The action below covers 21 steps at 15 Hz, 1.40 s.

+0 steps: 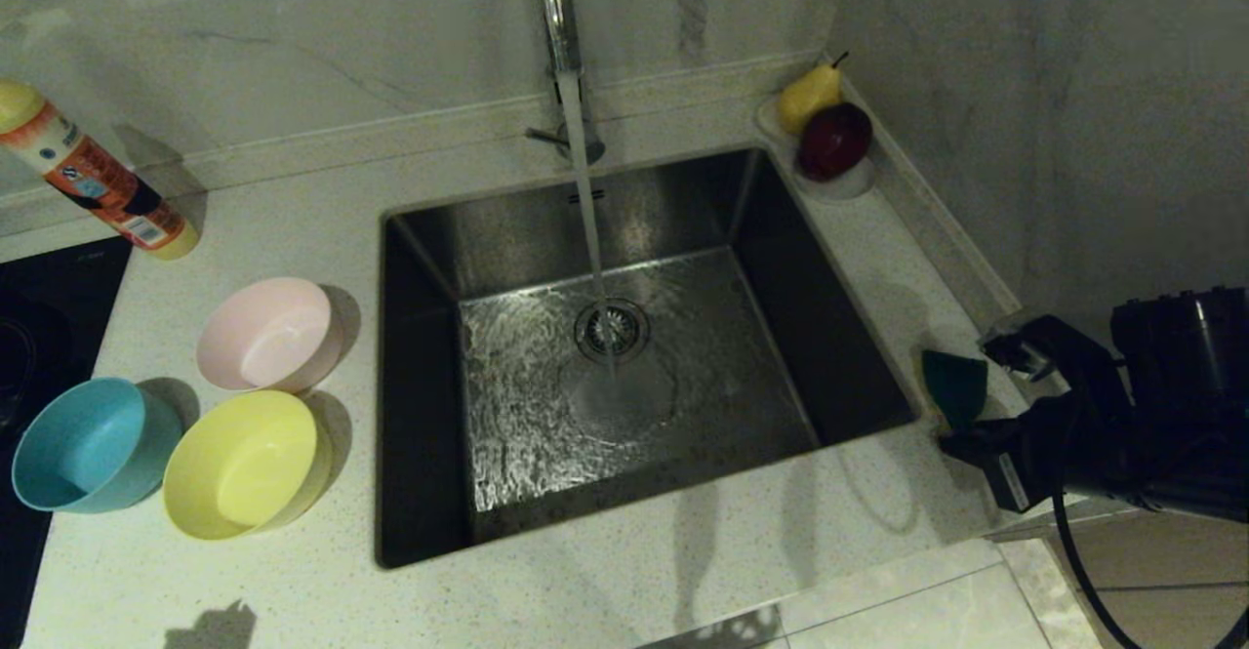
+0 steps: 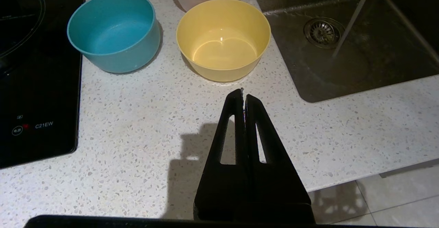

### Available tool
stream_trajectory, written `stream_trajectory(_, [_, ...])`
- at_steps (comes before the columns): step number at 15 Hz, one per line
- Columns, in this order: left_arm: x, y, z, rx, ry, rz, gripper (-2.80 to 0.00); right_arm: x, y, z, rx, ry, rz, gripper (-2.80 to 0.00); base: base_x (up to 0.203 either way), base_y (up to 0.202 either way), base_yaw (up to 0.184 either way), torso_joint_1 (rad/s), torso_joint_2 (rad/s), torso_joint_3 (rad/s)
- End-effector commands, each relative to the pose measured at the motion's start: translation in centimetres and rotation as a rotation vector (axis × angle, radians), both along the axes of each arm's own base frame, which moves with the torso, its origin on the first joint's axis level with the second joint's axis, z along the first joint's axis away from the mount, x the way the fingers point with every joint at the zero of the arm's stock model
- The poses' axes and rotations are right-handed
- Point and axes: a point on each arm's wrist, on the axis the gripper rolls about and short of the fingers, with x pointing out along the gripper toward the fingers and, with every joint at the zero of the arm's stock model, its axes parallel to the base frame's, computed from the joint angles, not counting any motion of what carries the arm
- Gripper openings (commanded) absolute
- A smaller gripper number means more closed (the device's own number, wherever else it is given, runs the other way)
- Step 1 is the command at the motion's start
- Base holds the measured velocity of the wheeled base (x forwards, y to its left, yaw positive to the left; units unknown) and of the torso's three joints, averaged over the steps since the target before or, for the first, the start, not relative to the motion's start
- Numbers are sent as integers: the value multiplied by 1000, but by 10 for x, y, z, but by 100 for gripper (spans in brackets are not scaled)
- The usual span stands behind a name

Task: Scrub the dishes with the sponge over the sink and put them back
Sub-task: Pick up a bowl and the sponge

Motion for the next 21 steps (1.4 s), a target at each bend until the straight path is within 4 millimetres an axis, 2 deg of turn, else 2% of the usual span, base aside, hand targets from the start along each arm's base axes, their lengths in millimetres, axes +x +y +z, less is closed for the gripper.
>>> stream_trajectory(1, [3,0,-11,0,39,0,-280,2,0,0,-1,-1,-1,0,0,0,0,0,0,0])
stream_trajectory(9, [3,0,-11,1,39,0,-280,11,1,7,-33,-27,-64,0,0,0,0,0,0,0])
stream_trajectory(19, [3,0,-11,0,39,1,-280,20,3,6,-43,-27,-80,0,0,0,0,0,0,0])
stream_trajectory(20, [3,0,-11,0,39,1,-280,20,3,6,-43,-27,-80,-280,0,0,0,0,0,0])
stream_trajectory(21, [3,0,-11,-1,39,2,-280,20,3,6,-43,-27,-80,-280,0,0,0,0,0,0])
